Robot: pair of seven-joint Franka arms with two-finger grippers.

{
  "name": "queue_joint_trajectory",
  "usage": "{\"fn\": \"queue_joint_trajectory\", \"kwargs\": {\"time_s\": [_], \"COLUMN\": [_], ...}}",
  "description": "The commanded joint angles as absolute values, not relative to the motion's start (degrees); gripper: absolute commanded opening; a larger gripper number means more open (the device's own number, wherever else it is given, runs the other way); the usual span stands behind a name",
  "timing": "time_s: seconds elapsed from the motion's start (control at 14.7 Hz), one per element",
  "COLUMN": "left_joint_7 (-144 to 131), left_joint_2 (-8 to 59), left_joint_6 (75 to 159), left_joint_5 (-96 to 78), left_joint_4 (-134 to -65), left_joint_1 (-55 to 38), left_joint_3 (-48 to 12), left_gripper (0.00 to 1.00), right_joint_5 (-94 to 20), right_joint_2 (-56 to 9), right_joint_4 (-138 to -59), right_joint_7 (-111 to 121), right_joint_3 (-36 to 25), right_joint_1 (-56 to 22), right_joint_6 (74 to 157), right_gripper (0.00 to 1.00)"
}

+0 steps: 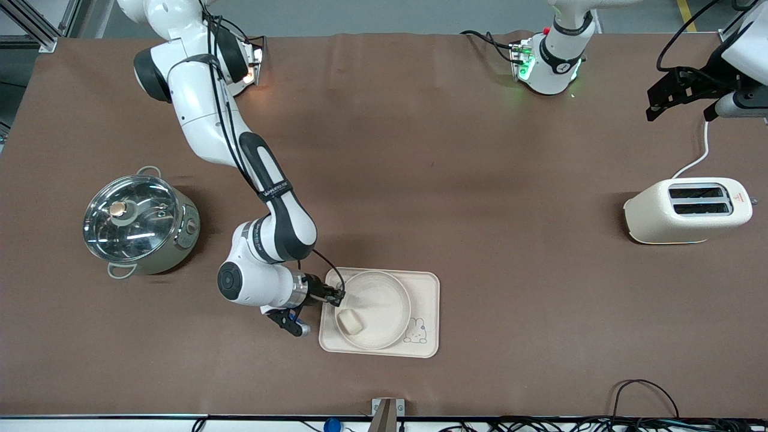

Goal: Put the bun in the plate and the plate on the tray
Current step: 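Carry the plate with the right gripper onto the white tray, then open the right gripper and release the plate on the tray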

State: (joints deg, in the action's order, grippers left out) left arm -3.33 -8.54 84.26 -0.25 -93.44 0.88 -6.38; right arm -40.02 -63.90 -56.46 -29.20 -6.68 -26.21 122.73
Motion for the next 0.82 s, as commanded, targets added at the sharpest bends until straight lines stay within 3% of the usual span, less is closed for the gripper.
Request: {"fn": "queue_joint_trajectory", "kwargs": {"time_s": [0.0,0.07,0.2,0.48,0.75], "left_joint_7": [-3.0,-2.9,-2.8,-2.8,-3.1], "left_joint_2": [-7.6,-7.6,-7.3,-6.3,-6.1], "left_joint_6": [84.6,84.6,84.6,84.6,84.6], "left_joint_5": [0.1,0.1,0.1,0.1,0.0], "left_joint_4": [-92.3,-92.3,-91.6,-91.2,-90.9], "left_joint_1": [1.1,1.1,1.1,1.1,1.1], "left_joint_3": [-6.4,-6.4,-6.4,-6.4,-6.2], "left_gripper": [1.00,1.00,1.00,1.00,1.00], "right_joint_5": [-38.8,-38.8,-38.9,-38.9,-34.3], "right_joint_2": [-65.6,-65.5,-64.2,-60.8,-56.0], "right_joint_4": [-54.3,-54.3,-54.3,-54.8,-55.1], "right_joint_7": [-31.3,-31.4,-31.7,-31.5,-30.1], "right_joint_3": [-6.6,-6.5,-6.4,-6.4,-6.5], "right_joint_1": [-26.2,-26.2,-26.5,-26.0,-23.1], "right_joint_6": [123.3,123.4,123.8,123.3,118.4], "right_gripper": [0.26,0.55,0.80,1.00,1.00]}}
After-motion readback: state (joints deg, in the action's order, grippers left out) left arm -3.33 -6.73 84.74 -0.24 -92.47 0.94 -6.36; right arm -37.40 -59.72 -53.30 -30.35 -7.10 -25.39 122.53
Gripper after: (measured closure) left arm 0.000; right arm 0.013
